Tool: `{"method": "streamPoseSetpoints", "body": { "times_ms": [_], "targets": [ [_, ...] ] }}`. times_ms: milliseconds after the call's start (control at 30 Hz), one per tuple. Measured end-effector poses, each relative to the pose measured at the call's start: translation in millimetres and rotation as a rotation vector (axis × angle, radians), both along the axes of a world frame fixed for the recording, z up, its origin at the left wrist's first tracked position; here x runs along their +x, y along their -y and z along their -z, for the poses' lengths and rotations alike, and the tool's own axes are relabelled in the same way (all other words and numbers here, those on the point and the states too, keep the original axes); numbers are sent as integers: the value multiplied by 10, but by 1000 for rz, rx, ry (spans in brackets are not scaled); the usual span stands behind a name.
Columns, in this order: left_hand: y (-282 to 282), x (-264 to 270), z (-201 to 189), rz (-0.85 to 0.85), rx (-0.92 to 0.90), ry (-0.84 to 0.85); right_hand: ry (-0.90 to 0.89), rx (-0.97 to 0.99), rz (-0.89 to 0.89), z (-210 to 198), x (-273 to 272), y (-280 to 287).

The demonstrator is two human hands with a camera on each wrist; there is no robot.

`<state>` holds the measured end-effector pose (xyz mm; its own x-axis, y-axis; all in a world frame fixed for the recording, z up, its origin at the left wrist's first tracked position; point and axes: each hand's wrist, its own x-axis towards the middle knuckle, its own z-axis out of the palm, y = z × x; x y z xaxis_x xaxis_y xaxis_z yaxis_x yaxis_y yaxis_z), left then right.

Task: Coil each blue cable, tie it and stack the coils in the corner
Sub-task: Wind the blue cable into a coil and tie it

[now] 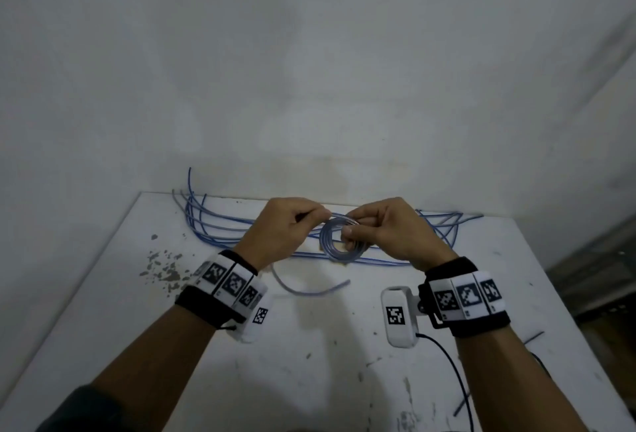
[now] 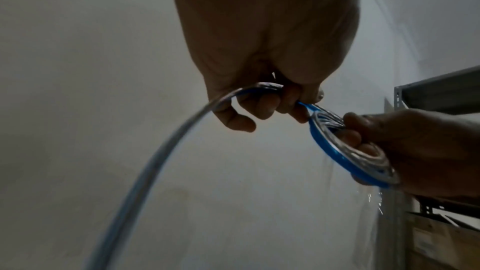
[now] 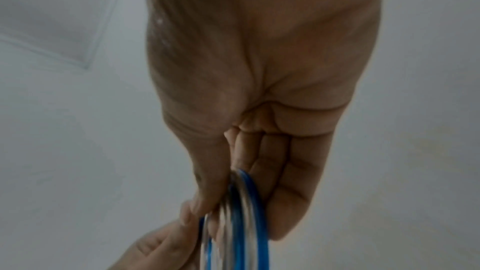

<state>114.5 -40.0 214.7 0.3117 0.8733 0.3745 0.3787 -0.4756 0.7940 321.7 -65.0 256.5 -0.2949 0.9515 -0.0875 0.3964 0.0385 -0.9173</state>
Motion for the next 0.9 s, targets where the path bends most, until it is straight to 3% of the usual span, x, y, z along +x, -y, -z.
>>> {"method": "streamPoseSetpoints", "body": {
  "times_ms": [133, 233, 367, 533, 633, 767, 900],
  "targets": [
    [9, -18, 19, -64, -107, 128, -225, 49, 140, 78, -49, 27],
    [46, 22, -16, -84, -193, 208, -295, 120, 183, 129, -108, 53],
    [115, 9, -19, 26, -387, 270, -213, 108, 116, 112, -92, 69],
    [187, -4, -64, 155, -290, 104, -32, 90, -30, -1, -59, 32],
    [199, 26, -70, 148, -282, 83, -30, 75, -61, -32, -58, 6],
    [211, 71, -109, 121, -452, 356, -210, 117, 29, -2, -122, 21],
    [285, 266, -48, -127, -469, 553, -337, 252, 210, 124, -250, 21]
  ]
}}
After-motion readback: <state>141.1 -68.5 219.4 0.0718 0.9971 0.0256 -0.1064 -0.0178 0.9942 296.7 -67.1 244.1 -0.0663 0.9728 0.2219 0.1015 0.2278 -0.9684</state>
